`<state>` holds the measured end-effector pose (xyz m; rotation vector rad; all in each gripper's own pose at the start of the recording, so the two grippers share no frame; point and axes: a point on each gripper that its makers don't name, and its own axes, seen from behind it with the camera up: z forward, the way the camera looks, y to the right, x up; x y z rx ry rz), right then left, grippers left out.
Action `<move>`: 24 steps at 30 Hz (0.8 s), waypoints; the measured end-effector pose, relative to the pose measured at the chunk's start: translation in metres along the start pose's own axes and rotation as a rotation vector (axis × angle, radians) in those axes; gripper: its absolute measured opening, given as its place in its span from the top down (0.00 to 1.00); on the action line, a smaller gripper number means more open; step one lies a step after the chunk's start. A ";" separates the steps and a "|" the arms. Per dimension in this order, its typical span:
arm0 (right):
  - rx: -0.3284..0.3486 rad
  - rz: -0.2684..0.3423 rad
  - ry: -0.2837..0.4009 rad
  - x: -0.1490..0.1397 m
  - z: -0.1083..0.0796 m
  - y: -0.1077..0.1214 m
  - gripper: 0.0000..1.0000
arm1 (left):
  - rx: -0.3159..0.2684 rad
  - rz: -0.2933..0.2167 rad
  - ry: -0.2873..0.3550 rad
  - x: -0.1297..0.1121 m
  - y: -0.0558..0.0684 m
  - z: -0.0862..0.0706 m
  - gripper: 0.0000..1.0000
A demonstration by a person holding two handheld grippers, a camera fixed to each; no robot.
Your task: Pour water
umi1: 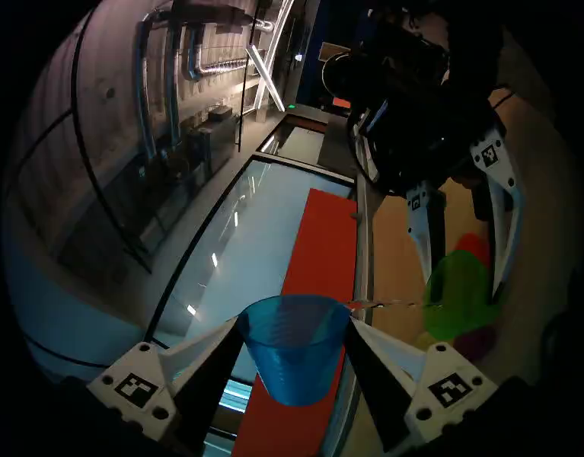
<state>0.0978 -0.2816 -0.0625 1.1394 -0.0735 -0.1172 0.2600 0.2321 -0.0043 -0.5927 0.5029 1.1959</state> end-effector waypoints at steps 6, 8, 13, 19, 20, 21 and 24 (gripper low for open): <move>-0.001 -0.002 -0.001 -0.001 0.000 0.001 0.11 | 0.002 0.012 -0.001 0.000 -0.002 0.001 0.12; 0.000 -0.003 -0.003 -0.001 0.000 0.000 0.11 | 0.003 0.017 -0.001 0.000 -0.002 0.001 0.12; 0.001 -0.007 -0.003 -0.001 0.001 0.000 0.11 | 0.003 0.025 0.000 0.001 -0.002 0.001 0.12; 0.000 -0.008 -0.005 -0.001 0.001 0.000 0.11 | 0.006 0.039 0.001 0.002 -0.004 0.000 0.12; 0.000 -0.008 -0.005 -0.001 0.001 0.000 0.11 | 0.006 0.041 0.002 0.003 -0.004 0.000 0.12; 0.000 -0.008 -0.005 -0.001 0.001 0.000 0.11 | 0.006 0.043 0.002 0.003 -0.004 0.000 0.12; -0.002 -0.008 -0.005 -0.001 0.001 0.000 0.11 | 0.006 0.051 0.004 0.004 -0.004 0.000 0.12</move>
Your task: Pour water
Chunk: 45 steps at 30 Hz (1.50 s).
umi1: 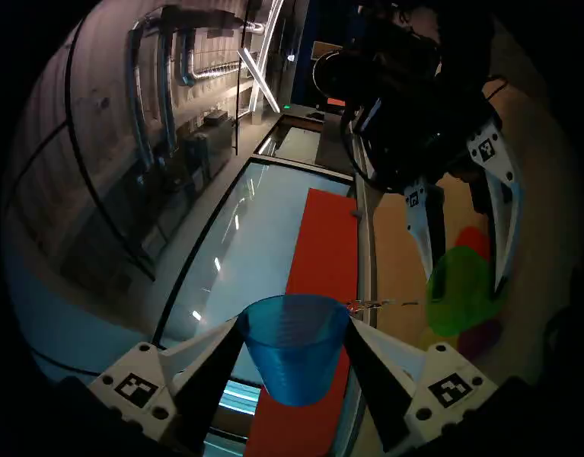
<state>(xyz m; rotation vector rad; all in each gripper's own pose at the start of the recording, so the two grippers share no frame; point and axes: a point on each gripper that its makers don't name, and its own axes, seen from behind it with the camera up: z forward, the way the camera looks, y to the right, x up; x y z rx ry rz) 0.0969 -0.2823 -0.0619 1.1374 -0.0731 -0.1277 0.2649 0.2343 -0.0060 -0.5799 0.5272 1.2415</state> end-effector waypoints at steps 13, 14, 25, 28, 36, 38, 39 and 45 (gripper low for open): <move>-0.003 -0.002 -0.001 0.001 -0.001 0.001 0.11 | 0.005 0.026 0.002 0.002 0.000 0.001 0.12; -0.003 -0.002 -0.001 0.001 -0.001 0.001 0.11 | 0.005 0.028 0.003 0.002 0.000 0.001 0.12; -0.005 -0.003 -0.001 0.001 0.000 0.002 0.11 | 0.009 0.068 0.000 0.004 -0.001 -0.001 0.12; -0.006 -0.003 -0.001 0.000 0.000 0.002 0.11 | 0.010 0.076 0.000 0.004 -0.001 0.000 0.12; -0.007 -0.003 -0.001 0.001 0.000 0.003 0.11 | 0.011 0.100 0.002 0.005 -0.003 0.003 0.12; -0.007 -0.004 -0.001 0.001 0.000 0.003 0.11 | 0.013 0.104 0.004 0.006 -0.004 0.003 0.12; -0.007 -0.004 -0.001 0.001 0.000 0.003 0.11 | 0.013 0.107 0.005 0.007 -0.005 0.003 0.12; -0.008 -0.006 -0.001 0.002 -0.001 0.004 0.11 | 0.017 0.125 0.006 0.008 -0.007 0.003 0.12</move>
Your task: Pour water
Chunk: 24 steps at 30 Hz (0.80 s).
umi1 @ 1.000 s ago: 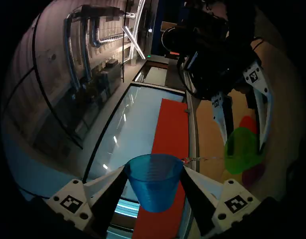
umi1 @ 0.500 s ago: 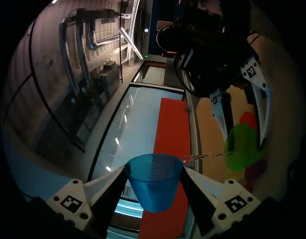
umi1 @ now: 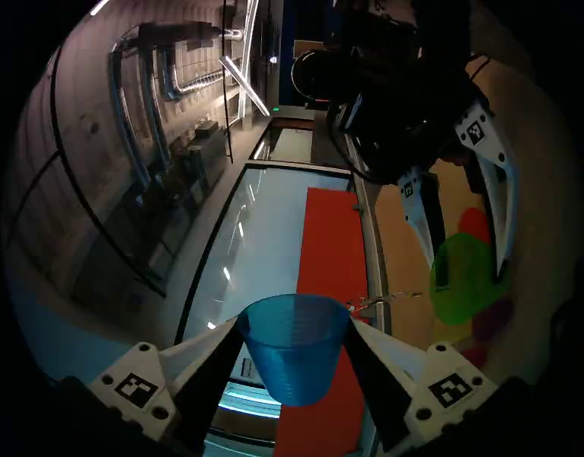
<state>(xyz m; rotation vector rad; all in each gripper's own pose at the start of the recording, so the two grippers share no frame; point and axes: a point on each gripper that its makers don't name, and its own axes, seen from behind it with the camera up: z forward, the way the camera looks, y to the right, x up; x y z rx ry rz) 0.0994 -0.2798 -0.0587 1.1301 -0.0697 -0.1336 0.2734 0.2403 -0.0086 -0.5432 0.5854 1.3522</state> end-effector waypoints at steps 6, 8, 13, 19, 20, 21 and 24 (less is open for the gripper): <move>-0.001 0.000 0.001 0.000 0.000 0.000 0.11 | 0.006 0.013 0.003 0.002 0.000 -0.001 0.12; -0.001 0.000 0.001 0.000 0.000 0.000 0.11 | 0.008 0.020 0.005 0.002 -0.001 -0.001 0.12; -0.001 0.000 0.000 0.000 -0.001 0.000 0.11 | 0.009 0.041 0.007 0.003 -0.001 -0.002 0.12; -0.001 -0.001 0.000 0.000 -0.002 0.000 0.11 | 0.008 0.065 0.007 0.004 -0.002 -0.001 0.12; 0.000 -0.001 0.000 -0.001 -0.002 0.000 0.11 | 0.008 0.069 0.008 0.005 -0.002 -0.001 0.12; 0.000 -0.002 0.000 -0.001 -0.002 -0.001 0.11 | 0.007 0.073 0.009 0.005 -0.002 -0.001 0.12; 0.000 -0.001 0.000 -0.001 -0.002 -0.001 0.11 | 0.007 0.086 0.014 0.008 -0.003 -0.001 0.12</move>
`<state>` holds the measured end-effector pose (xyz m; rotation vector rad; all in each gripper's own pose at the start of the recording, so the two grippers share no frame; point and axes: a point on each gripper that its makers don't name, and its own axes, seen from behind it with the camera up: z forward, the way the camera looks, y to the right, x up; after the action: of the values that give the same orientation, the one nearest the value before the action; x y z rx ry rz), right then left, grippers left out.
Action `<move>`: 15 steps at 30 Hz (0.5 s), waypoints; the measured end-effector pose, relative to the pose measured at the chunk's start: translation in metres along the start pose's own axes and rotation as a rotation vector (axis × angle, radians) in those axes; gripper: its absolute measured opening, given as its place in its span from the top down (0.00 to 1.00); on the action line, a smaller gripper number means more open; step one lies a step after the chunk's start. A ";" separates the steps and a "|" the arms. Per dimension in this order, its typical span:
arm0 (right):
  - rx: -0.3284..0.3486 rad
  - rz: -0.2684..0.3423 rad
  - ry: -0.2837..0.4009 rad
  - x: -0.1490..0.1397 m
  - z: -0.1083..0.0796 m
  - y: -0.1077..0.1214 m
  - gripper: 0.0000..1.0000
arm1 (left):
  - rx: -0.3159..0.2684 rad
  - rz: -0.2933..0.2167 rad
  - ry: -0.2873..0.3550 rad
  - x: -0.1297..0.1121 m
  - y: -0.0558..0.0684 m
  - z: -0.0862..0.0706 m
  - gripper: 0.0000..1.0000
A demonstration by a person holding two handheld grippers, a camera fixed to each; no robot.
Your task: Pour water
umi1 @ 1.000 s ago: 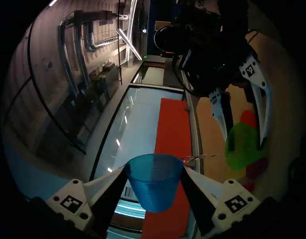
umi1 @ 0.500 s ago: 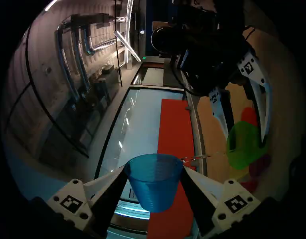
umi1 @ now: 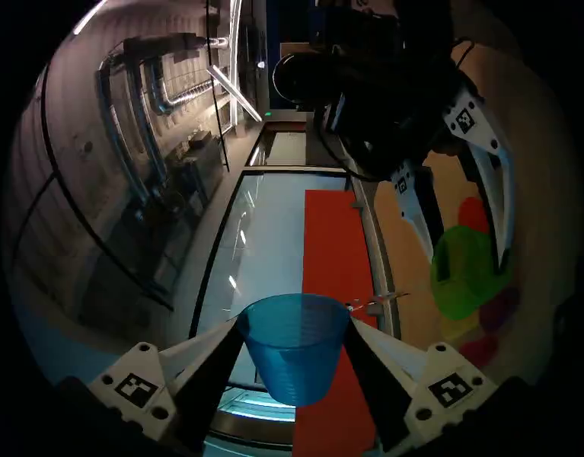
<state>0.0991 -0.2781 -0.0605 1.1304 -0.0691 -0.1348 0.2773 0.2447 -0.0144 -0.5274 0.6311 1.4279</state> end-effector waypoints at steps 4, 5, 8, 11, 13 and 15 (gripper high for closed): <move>0.000 0.000 0.000 0.000 0.000 0.000 0.11 | 0.003 0.018 -0.001 0.001 -0.002 0.000 0.12; 0.000 -0.001 0.000 0.000 0.000 0.000 0.11 | 0.005 0.023 0.000 0.001 -0.003 0.000 0.12; -0.002 -0.001 0.001 0.000 0.000 0.001 0.11 | 0.008 0.035 0.001 0.002 -0.003 0.000 0.12; -0.002 0.000 0.001 0.000 0.000 0.001 0.11 | 0.008 0.045 0.002 0.003 -0.003 -0.001 0.12; -0.002 0.000 0.001 0.000 0.000 0.001 0.11 | 0.009 0.054 0.002 0.003 -0.002 -0.001 0.12; -0.002 -0.001 0.001 -0.001 0.000 0.001 0.11 | 0.010 0.063 0.002 0.004 -0.002 -0.001 0.12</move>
<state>0.0986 -0.2776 -0.0596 1.1287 -0.0677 -0.1347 0.2795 0.2467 -0.0175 -0.5052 0.6610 1.4832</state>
